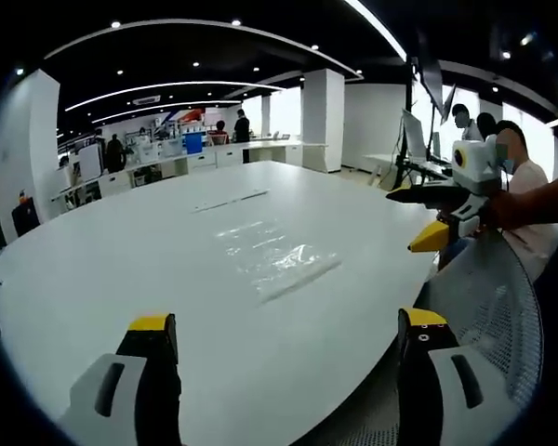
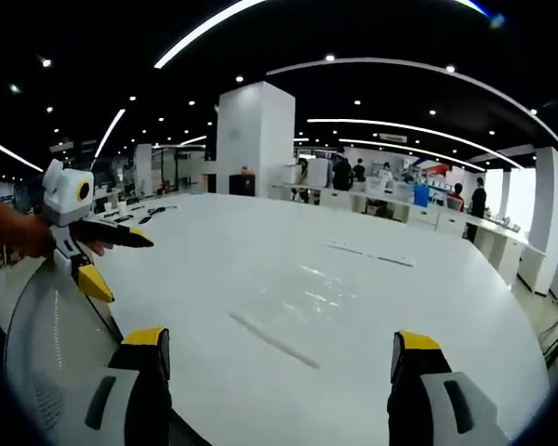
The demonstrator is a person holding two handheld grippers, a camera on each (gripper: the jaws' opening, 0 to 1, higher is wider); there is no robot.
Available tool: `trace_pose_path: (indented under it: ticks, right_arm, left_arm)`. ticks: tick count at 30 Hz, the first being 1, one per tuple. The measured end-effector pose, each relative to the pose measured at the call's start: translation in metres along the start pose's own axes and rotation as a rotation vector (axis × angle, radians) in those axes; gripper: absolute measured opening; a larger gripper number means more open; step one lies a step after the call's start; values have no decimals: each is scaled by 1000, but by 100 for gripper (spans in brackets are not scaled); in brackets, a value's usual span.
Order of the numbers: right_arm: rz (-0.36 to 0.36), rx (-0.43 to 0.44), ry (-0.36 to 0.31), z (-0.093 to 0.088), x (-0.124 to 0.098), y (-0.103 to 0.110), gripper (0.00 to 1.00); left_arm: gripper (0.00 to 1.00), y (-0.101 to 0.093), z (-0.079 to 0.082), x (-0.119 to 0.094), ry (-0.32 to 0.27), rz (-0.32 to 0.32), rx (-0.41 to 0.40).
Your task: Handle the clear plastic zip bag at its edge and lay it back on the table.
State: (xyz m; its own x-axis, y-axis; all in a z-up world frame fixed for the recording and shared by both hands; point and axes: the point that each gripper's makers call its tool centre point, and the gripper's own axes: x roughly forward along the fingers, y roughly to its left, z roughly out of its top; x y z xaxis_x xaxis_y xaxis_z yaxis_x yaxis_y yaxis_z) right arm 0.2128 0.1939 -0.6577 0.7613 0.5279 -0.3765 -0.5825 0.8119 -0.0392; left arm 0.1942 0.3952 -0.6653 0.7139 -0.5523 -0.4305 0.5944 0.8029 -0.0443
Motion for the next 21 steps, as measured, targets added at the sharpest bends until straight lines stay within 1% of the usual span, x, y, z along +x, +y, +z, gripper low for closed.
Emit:
trace_pose_path:
  ticks: [2,9,13,17,21]
  right_arm:
    - [2,-3,-1,1,0,3,100]
    - [-8,10,-21,8,1,0,100]
    - [-10,19,-37,13,0,-1,100]
    - [-9,18,-38,12,0,-2,100]
    - [-12,18,-39,13,-1,-1,100]
  left_arm:
    - [97,0,0,0,-4,2,-7]
    - [96,2,-2,-1,-2,4,-13]
    - [96,3,0,-2,-9,7,-25]
    - [96,5,0,-2,-13,16,-39]
    - [95,5,0,-3,-16,19,-36]
